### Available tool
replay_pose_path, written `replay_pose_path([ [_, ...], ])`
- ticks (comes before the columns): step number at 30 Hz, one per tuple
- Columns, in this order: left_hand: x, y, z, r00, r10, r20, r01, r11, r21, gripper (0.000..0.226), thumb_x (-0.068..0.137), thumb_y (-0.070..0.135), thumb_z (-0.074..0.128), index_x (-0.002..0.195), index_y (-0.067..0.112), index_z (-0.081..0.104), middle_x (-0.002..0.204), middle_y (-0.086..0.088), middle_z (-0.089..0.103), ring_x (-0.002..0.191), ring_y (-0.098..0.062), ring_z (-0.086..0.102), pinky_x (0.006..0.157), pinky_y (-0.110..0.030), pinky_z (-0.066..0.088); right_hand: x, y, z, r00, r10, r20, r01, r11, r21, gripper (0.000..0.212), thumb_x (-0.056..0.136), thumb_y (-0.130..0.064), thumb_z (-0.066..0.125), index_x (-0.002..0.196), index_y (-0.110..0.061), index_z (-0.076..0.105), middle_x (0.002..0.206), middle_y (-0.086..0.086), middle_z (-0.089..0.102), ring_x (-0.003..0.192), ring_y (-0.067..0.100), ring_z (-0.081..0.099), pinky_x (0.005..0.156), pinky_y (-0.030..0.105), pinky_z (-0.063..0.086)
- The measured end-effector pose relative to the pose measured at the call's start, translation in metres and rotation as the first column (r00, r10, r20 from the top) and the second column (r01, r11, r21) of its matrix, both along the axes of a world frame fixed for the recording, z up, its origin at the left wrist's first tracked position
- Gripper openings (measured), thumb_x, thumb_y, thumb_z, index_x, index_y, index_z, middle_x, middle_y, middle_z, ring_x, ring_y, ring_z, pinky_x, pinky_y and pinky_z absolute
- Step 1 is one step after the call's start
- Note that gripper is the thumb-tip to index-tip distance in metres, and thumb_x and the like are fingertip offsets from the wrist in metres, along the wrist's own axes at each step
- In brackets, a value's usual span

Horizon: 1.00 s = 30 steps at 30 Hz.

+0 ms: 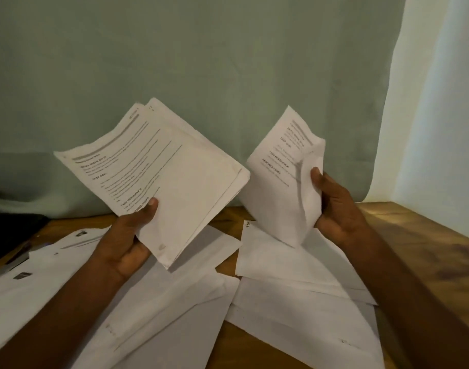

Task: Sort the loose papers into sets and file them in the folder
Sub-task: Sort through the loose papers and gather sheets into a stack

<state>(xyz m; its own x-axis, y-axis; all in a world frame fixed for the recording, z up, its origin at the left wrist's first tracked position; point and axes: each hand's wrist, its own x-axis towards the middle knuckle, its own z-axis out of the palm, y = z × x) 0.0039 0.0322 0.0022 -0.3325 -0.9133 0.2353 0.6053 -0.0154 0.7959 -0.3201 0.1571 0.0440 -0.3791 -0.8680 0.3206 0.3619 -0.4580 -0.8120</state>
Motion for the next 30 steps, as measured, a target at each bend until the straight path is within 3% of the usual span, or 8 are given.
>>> replay_pose_path([
  [5,-0.004,0.014,0.007,0.994,-0.105,-0.018,0.104,0.994,-0.039,0.048,0.097,0.008,0.055,0.143,0.019,0.058,0.133,-0.005,0.069,0.118,-0.019,0.068,0.084,-0.033,0.061,0.010,-0.006,0.001,0.985,0.039,0.169,-0.017,0.991,-0.134,0.042,0.100,-0.012,0.059,0.137,-0.031,0.053,0.120,0.008,0.073,0.103,0.023,0.072,0.082,0.041,0.062],
  [9,-0.009,0.023,0.010,0.983,-0.182,0.037,0.185,0.980,-0.080,0.045,0.099,0.006,0.052,0.140,0.020,0.060,0.133,-0.006,0.069,0.120,-0.021,0.067,0.092,-0.036,0.059,0.024,-0.017,-0.007,0.980,0.125,0.153,-0.127,0.992,0.004,0.022,0.091,-0.016,0.065,0.112,-0.022,0.066,0.116,0.005,0.070,0.102,0.021,0.069,0.100,0.043,0.055],
  [12,-0.010,0.021,0.009,0.975,-0.207,0.086,0.212,0.976,-0.051,0.047,0.093,0.004,0.057,0.137,0.021,0.064,0.131,-0.006,0.070,0.118,-0.022,0.068,0.092,-0.038,0.058,0.033,-0.023,-0.017,0.963,0.204,0.175,-0.223,0.970,0.093,0.039,0.086,-0.023,0.072,0.124,-0.014,0.070,0.130,0.008,0.067,0.115,0.026,0.064,0.113,0.046,0.044],
  [15,-0.008,0.015,0.004,0.968,-0.200,0.152,0.208,0.978,-0.034,0.050,0.088,0.004,0.061,0.135,0.022,0.064,0.131,-0.005,0.070,0.121,-0.024,0.066,0.095,-0.042,0.056,0.039,-0.019,-0.025,0.915,0.358,0.187,-0.377,0.923,0.079,0.058,0.096,-0.052,0.057,0.140,-0.014,0.062,0.136,0.013,0.064,0.122,0.030,0.063,0.110,0.048,0.047],
  [17,-0.008,0.009,0.000,0.967,-0.180,0.182,0.183,0.983,0.000,0.052,0.085,0.006,0.064,0.135,0.020,0.065,0.132,-0.007,0.069,0.124,-0.027,0.064,0.096,-0.045,0.055,0.038,-0.017,-0.030,0.906,0.393,0.157,-0.409,0.908,0.091,0.057,0.096,-0.047,0.055,0.143,-0.014,0.059,0.140,0.015,0.062,0.124,0.032,0.063,0.104,0.049,0.052],
  [21,-0.003,-0.006,-0.007,0.966,-0.143,0.217,0.138,0.990,0.038,0.055,0.085,0.003,0.065,0.138,0.020,0.063,0.132,-0.007,0.069,0.125,-0.029,0.063,0.098,-0.049,0.054,0.033,-0.028,-0.041,0.993,0.121,-0.015,-0.114,0.966,0.231,0.042,0.098,-0.011,0.061,0.139,-0.007,0.059,0.128,0.012,0.070,0.113,0.029,0.070,0.091,0.041,0.060],
  [26,0.002,-0.009,-0.011,0.956,-0.111,0.271,0.100,0.993,0.056,0.050,0.086,0.001,0.065,0.131,0.022,0.066,0.124,-0.006,0.073,0.115,-0.030,0.068,0.086,-0.049,0.060,0.022,-0.037,-0.050,0.983,-0.086,-0.163,0.131,0.948,0.292,0.032,0.104,-0.015,0.056,0.134,-0.016,0.064,0.116,0.002,0.076,0.099,0.021,0.073,0.071,0.031,0.062],
  [30,0.004,-0.010,-0.011,0.960,-0.088,0.267,0.074,0.995,0.065,0.051,0.084,0.001,0.068,0.131,0.022,0.066,0.123,-0.006,0.074,0.111,-0.029,0.071,0.080,-0.046,0.062,0.022,-0.038,-0.050,0.982,-0.086,-0.171,0.130,0.955,0.268,0.030,0.104,-0.015,0.055,0.133,-0.020,0.064,0.119,0.001,0.075,0.102,0.021,0.073,0.074,0.033,0.062],
])
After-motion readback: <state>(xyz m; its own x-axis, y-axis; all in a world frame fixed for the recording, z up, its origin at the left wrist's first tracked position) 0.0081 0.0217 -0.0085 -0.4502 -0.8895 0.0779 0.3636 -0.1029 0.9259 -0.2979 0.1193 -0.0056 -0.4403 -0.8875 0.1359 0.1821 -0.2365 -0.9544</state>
